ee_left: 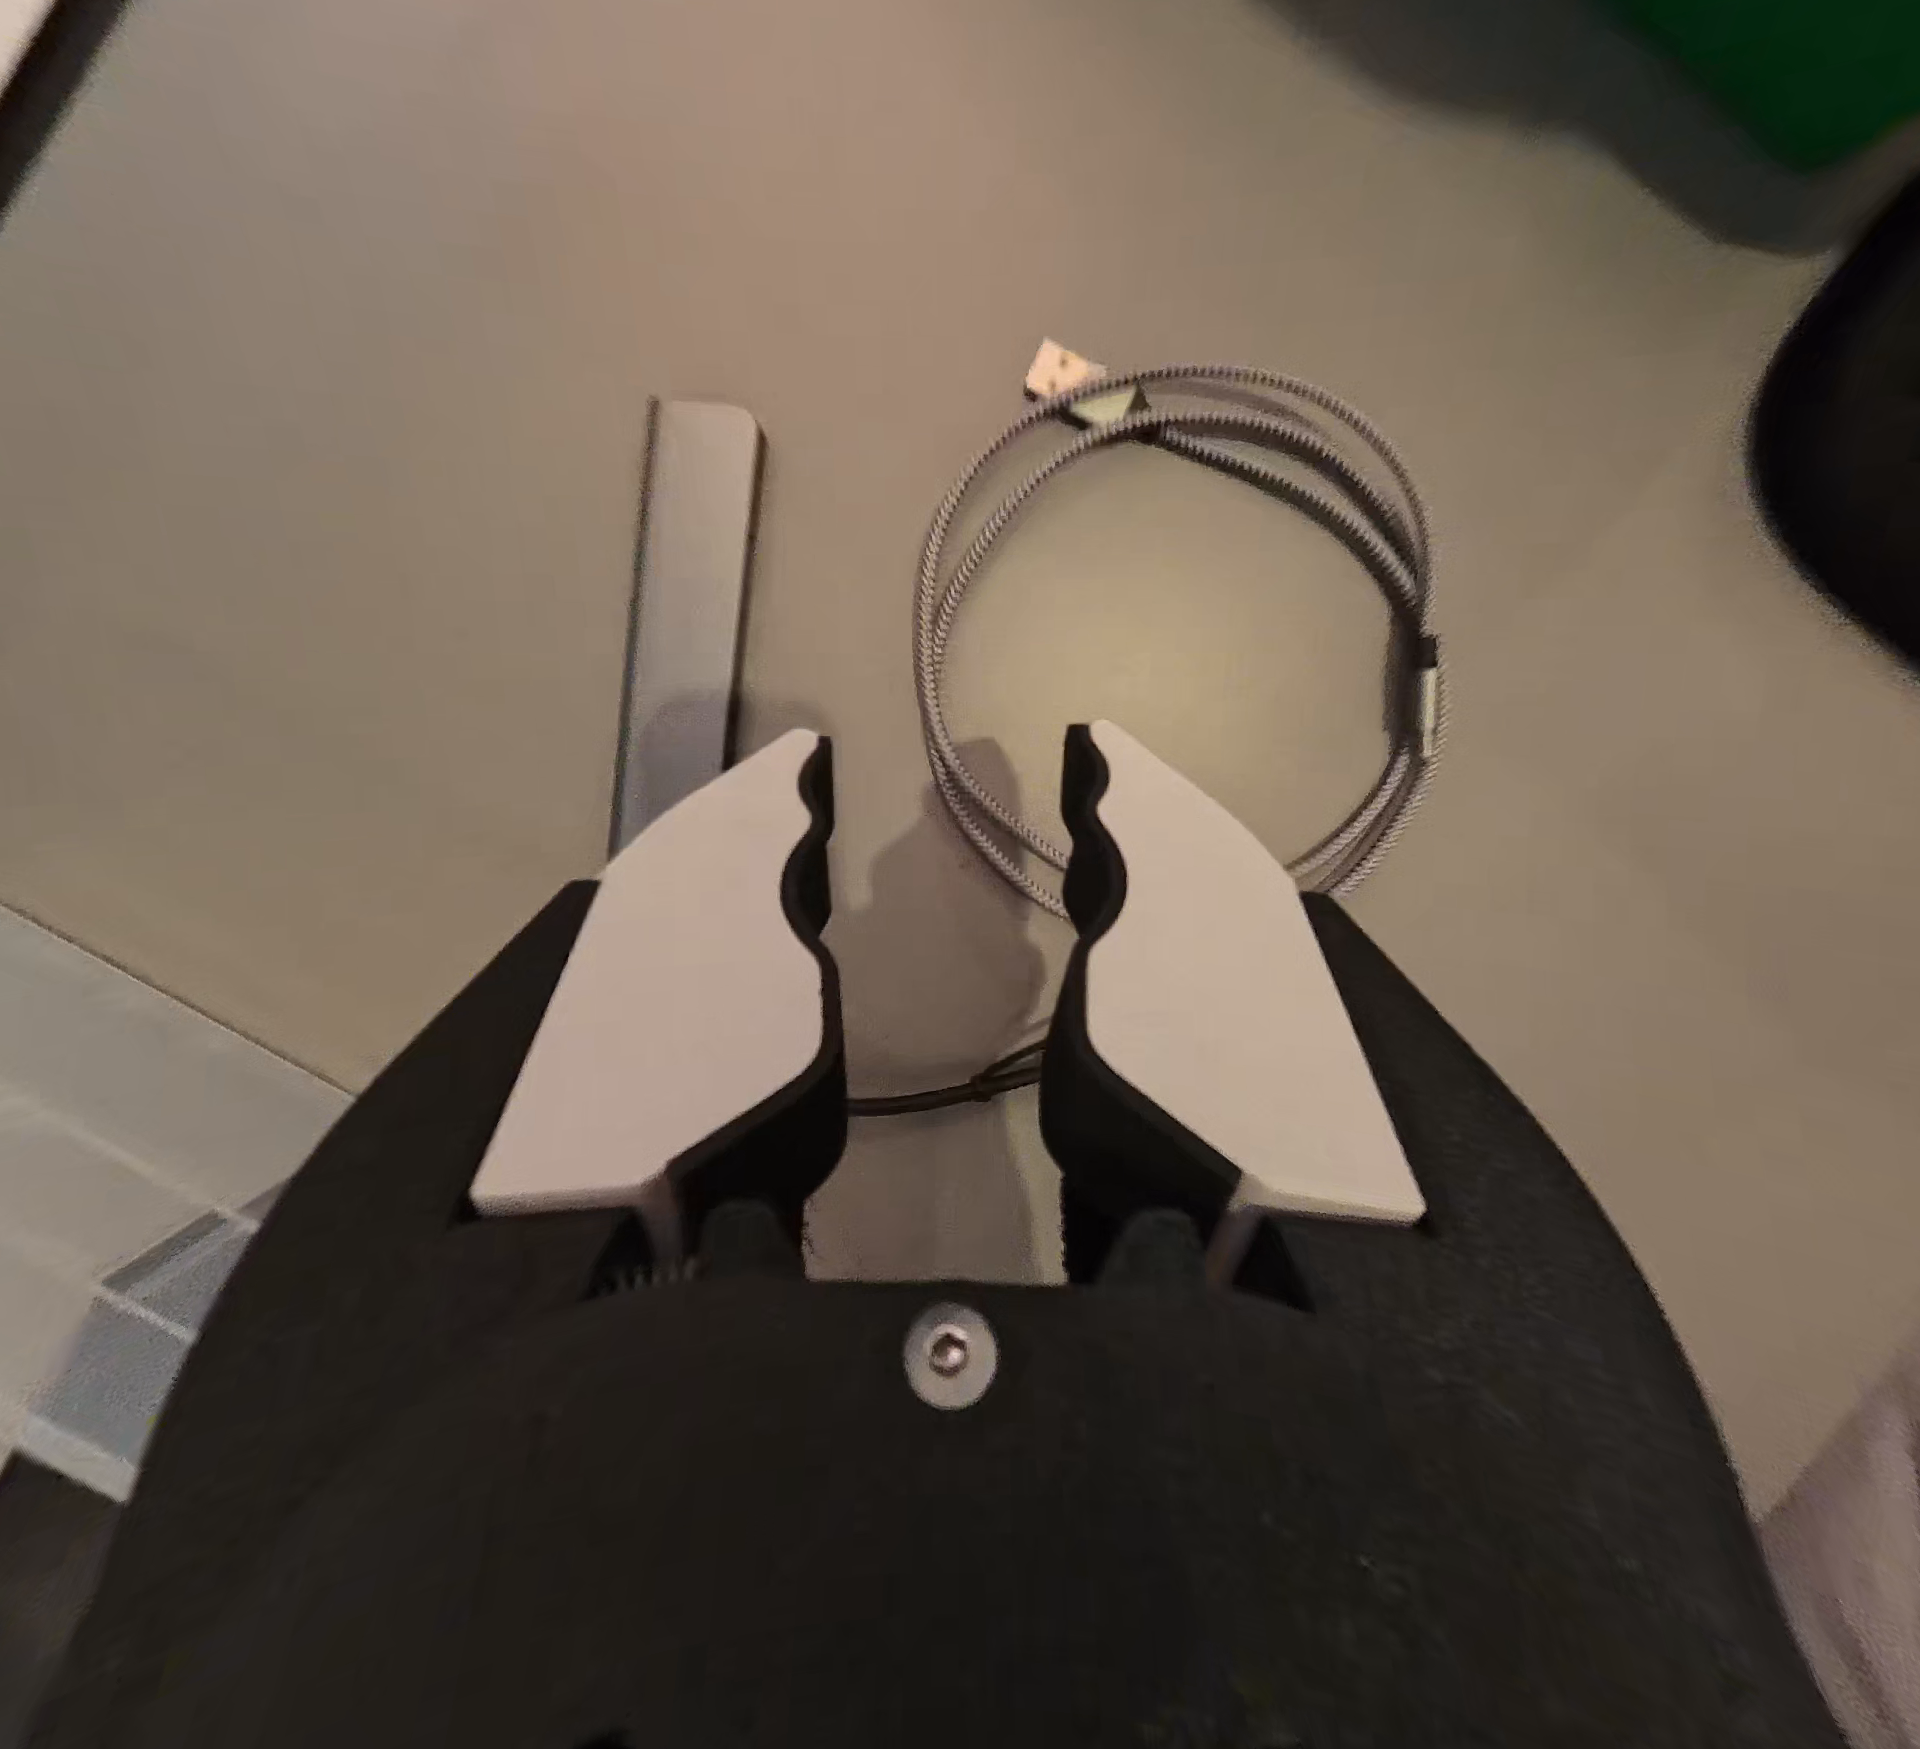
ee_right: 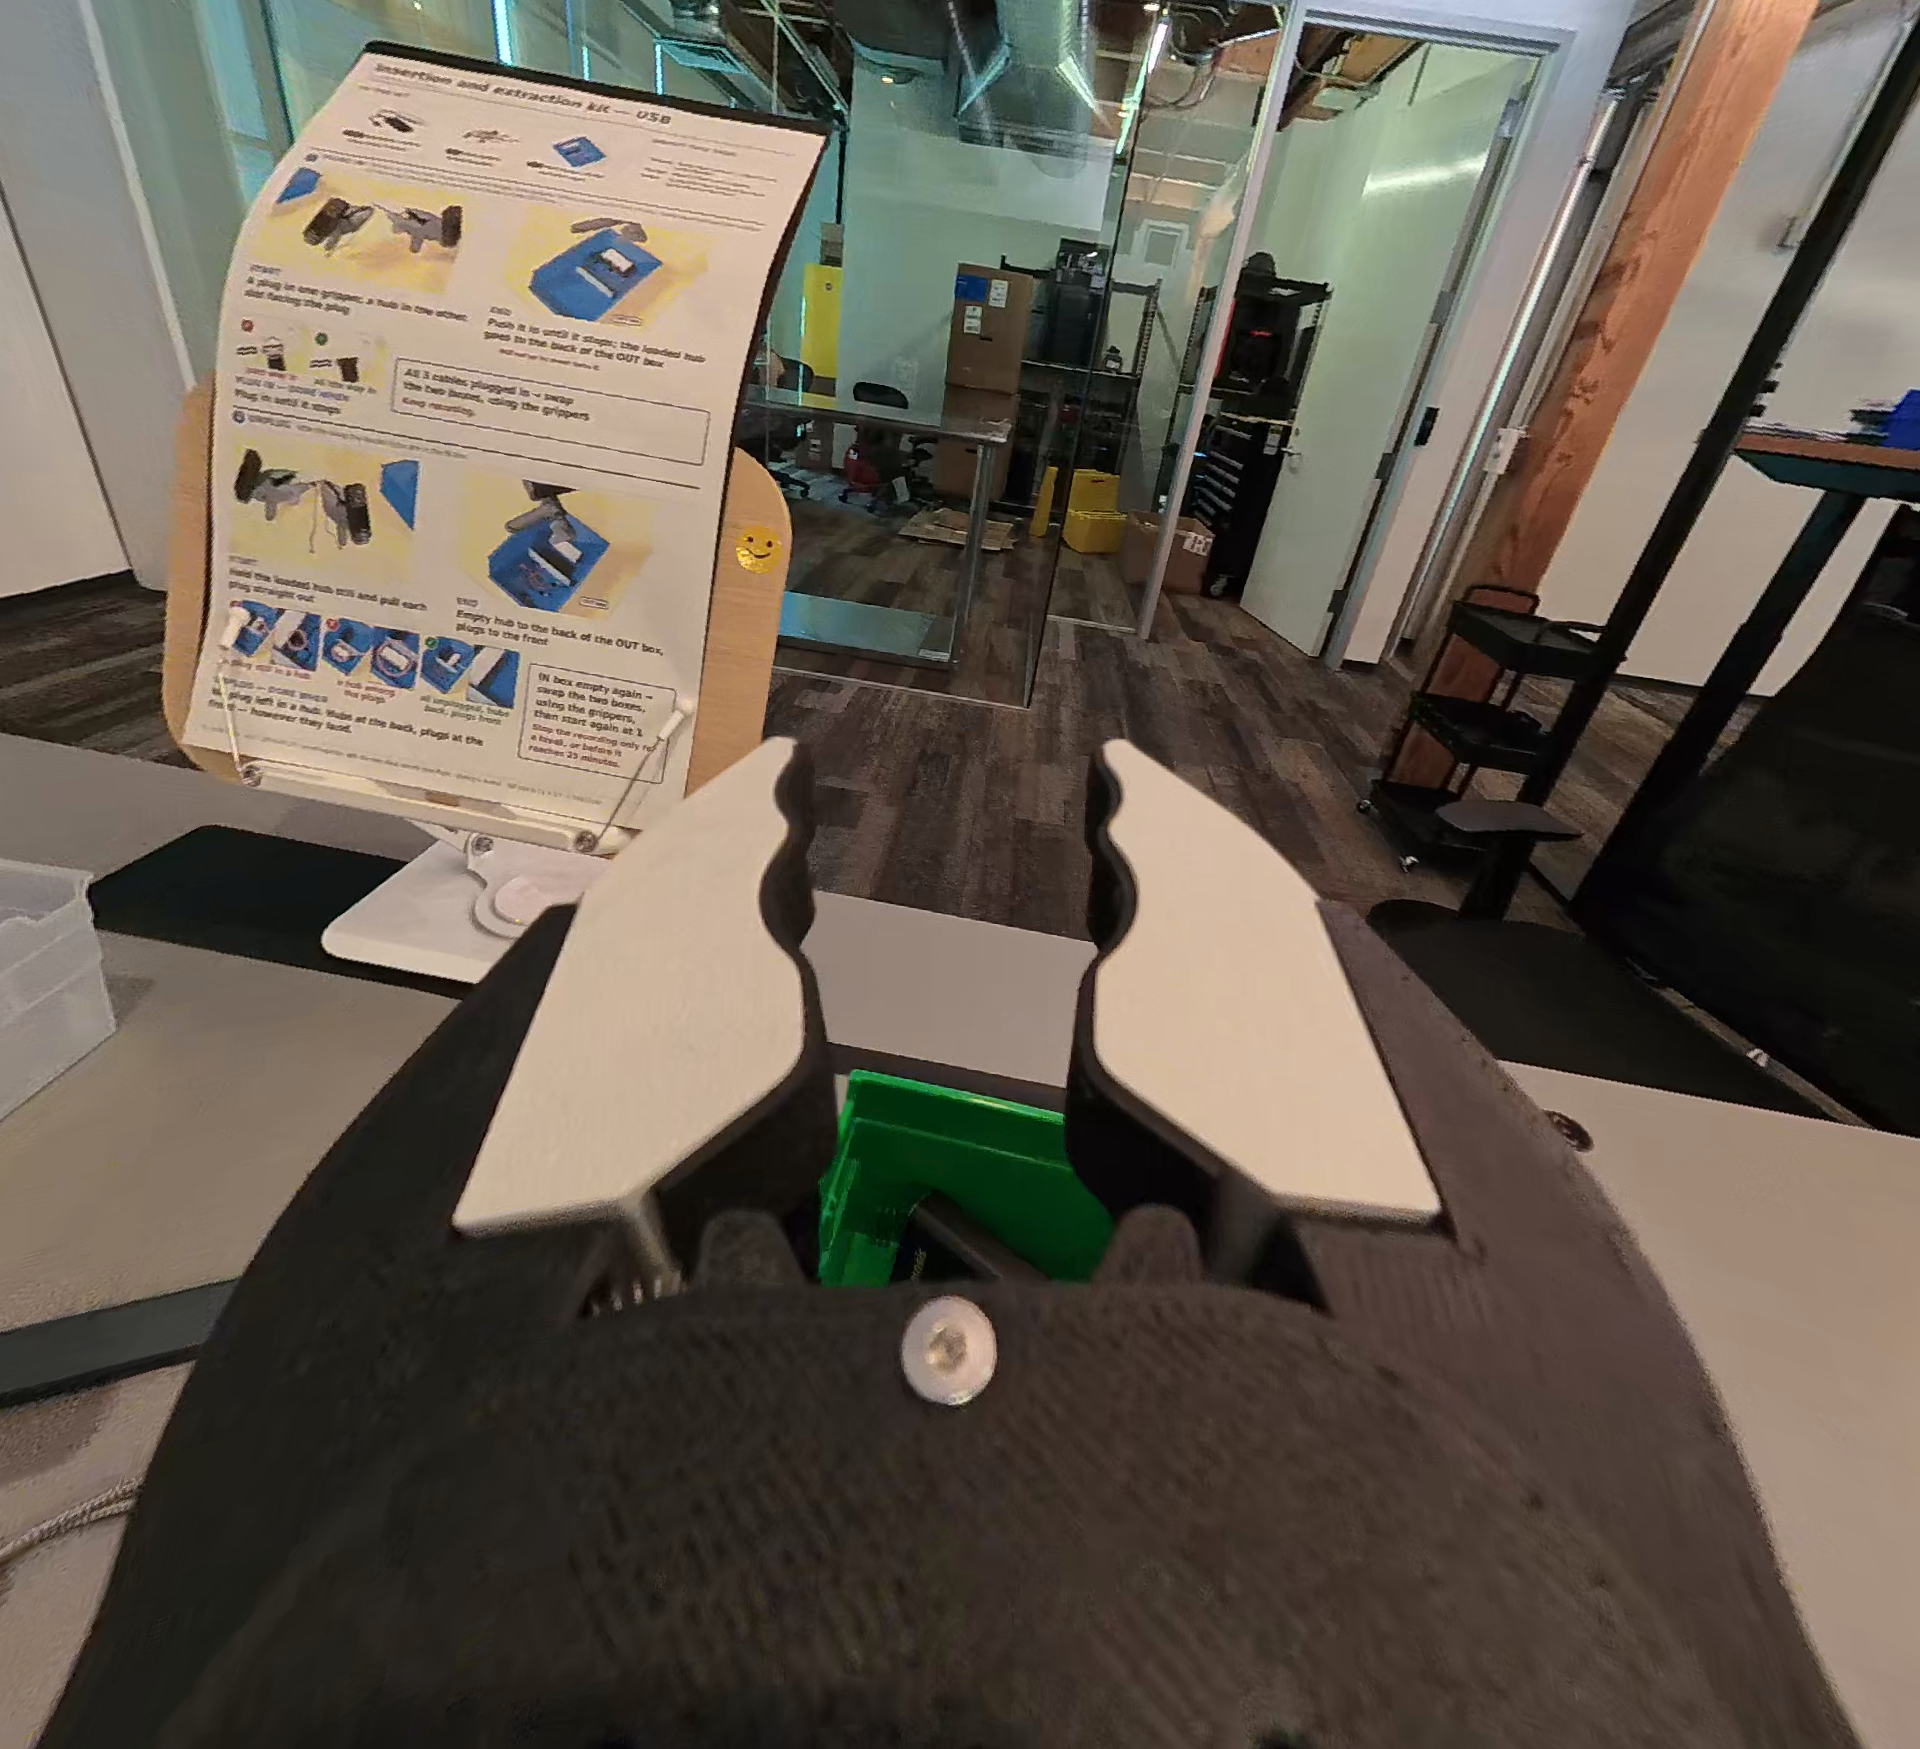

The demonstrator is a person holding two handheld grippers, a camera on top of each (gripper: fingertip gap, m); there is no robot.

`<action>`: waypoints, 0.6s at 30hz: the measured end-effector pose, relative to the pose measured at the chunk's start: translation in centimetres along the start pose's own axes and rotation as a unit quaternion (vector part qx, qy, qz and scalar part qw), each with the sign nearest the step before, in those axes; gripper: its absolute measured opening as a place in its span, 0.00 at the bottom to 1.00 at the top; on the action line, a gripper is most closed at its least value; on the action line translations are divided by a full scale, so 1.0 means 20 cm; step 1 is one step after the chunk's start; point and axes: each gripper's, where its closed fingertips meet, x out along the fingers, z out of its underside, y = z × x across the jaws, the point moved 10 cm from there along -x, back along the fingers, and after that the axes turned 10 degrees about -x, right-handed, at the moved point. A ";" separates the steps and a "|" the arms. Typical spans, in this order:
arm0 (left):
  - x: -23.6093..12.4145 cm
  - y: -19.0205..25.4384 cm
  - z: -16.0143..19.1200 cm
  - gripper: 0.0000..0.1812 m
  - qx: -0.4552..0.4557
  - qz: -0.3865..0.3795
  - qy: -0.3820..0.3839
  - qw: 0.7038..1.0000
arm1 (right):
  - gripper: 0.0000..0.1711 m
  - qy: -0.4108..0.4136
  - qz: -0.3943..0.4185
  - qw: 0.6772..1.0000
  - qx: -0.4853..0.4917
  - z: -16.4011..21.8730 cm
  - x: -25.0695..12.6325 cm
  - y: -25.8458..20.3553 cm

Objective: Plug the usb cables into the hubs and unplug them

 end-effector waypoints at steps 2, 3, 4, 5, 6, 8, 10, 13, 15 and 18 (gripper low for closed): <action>0.09 0.02 -0.01 0.22 0.036 -0.040 -0.033 0.998 | 0.30 -0.002 -0.006 1.000 0.000 0.00 0.01 -0.01; 0.14 0.03 -0.02 0.20 0.048 -0.041 -0.036 0.997 | 0.30 -0.004 -0.009 1.000 -0.002 0.01 0.02 -0.01; 0.17 0.04 -0.05 0.19 0.049 -0.020 -0.033 0.998 | 0.30 -0.006 -0.012 1.000 -0.004 0.01 0.02 -0.01; 0.21 0.05 -0.07 0.17 0.043 0.009 -0.027 0.999 | 0.30 -0.008 -0.016 1.000 -0.006 0.01 0.02 -0.02; 0.24 0.05 -0.10 0.17 0.039 0.030 -0.025 0.998 | 0.30 -0.009 -0.020 1.000 -0.007 0.01 0.02 -0.02; 0.30 0.06 -0.15 0.19 0.061 0.030 -0.045 0.997 | 0.30 -0.006 -0.026 1.000 -0.005 0.01 0.02 -0.02; 0.36 0.06 -0.18 0.19 0.104 -0.012 -0.060 0.993 | 0.30 -0.002 -0.032 0.999 -0.001 0.01 0.03 -0.02; 0.43 0.08 -0.21 0.20 0.147 -0.018 -0.089 0.985 | 0.30 -0.002 -0.036 0.999 -0.002 0.01 0.03 -0.02; 0.44 0.10 -0.23 0.20 0.151 0.020 -0.101 0.983 | 0.30 -0.001 -0.040 0.999 -0.001 0.02 0.04 -0.02; 0.45 0.11 -0.23 0.06 0.174 0.032 -0.113 0.978 | 0.30 -0.002 -0.050 0.999 0.002 0.02 0.05 -0.03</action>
